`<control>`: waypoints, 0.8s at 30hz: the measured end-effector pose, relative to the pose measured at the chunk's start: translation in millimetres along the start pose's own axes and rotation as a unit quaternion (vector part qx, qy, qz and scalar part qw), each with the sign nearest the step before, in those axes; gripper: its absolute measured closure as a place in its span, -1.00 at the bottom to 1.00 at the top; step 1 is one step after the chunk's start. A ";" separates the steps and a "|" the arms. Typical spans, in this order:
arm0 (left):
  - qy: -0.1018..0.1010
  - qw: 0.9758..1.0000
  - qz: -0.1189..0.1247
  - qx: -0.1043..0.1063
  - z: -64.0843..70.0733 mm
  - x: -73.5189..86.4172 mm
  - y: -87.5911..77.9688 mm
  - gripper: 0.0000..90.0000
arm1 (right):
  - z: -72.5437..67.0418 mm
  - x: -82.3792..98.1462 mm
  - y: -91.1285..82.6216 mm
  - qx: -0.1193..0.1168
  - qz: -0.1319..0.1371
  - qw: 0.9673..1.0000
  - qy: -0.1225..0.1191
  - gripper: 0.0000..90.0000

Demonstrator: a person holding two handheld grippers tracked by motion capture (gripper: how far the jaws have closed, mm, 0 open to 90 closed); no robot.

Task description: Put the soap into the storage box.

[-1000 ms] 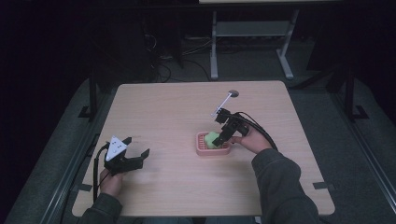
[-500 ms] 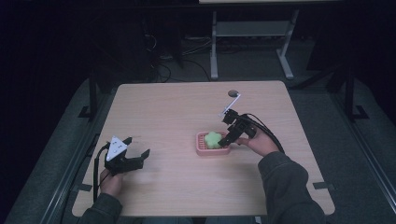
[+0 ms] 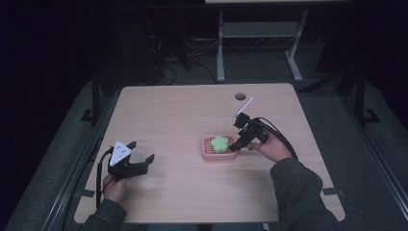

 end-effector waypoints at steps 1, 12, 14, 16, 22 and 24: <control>0.000 1.000 0.000 0.000 0.0 0.0 0.0 -0.68 | -0.6 0.6 -0.1 -0.001 -0.001 1.000 0.001 -0.54; 0.001 1.000 -0.001 0.000 0.1 0.3 0.4 -0.68 | -2.7 11.9 -0.8 -0.003 0.003 1.000 0.008 -0.54; 0.001 1.000 -0.001 0.000 0.2 0.5 0.5 -0.68 | -2.3 15.8 -1.1 -0.004 0.004 1.000 0.013 -0.54; 0.001 1.000 -0.003 0.000 0.1 0.7 0.7 -0.68 | -2.4 20.0 -1.4 -0.007 0.000 1.000 0.018 -0.54; 0.002 1.000 -0.003 -0.001 0.0 0.8 0.7 -0.68 | -2.1 23.1 -7.4 -0.002 0.004 1.000 0.017 -0.54; 0.002 1.000 -0.003 0.000 0.1 0.7 0.5 -0.68 | -2.6 24.7 -8.6 -0.002 0.003 1.000 0.020 -0.54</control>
Point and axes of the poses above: each handheld gripper's, and its own axes: y roughly forward along the jaws, x roughly out of its underside, z roughly to its right, the point moved 10 cm from there along y, roughly forward along the jaws, and after that the axes turned 15 degrees about -y, right-handed, at the moved point
